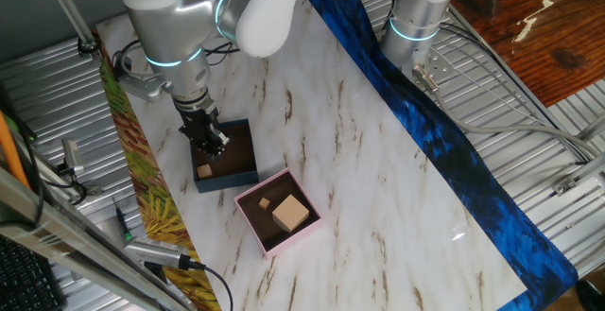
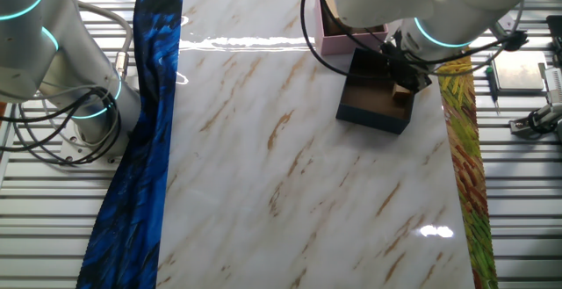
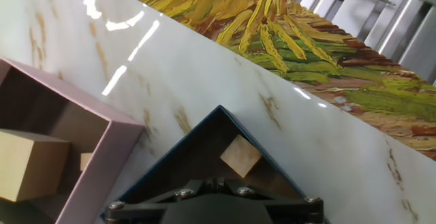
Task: Move an object from one box to another
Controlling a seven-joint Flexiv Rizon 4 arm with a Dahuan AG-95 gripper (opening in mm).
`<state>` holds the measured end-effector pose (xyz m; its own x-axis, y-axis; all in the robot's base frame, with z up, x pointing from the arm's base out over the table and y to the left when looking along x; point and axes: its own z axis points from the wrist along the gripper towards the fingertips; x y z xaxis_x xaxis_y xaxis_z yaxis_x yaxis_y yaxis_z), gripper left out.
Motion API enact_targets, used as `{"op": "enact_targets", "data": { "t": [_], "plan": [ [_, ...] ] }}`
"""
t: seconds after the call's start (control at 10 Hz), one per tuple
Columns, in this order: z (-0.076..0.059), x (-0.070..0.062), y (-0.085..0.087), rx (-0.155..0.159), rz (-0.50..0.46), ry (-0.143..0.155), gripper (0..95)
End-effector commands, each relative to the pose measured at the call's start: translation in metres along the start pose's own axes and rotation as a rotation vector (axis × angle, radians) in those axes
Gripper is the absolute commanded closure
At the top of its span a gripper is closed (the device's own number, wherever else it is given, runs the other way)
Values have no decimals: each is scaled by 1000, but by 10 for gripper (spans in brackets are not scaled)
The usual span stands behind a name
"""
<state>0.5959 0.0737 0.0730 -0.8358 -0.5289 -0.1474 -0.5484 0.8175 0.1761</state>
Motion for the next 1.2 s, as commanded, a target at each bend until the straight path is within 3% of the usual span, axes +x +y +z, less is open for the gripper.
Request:
{"op": "enact_targets", "data": {
  "t": [0.1, 0.4, 0.6, 0.8, 0.9, 1.0, 1.2],
  "plan": [
    [0, 0, 0, 9, -6, 11, 950],
    [0, 1, 0, 14, -22, 22, 950],
    [-3, 4, -3, -7, -26, 29, 950],
    [-24, 16, -17, -28, -54, 64, 950],
    [-42, 21, -28, -35, -79, 90, 950],
    [-60, 27, -42, -38, -109, 116, 950],
    [-81, 40, -73, -40, -159, 149, 950]
  ]
}}
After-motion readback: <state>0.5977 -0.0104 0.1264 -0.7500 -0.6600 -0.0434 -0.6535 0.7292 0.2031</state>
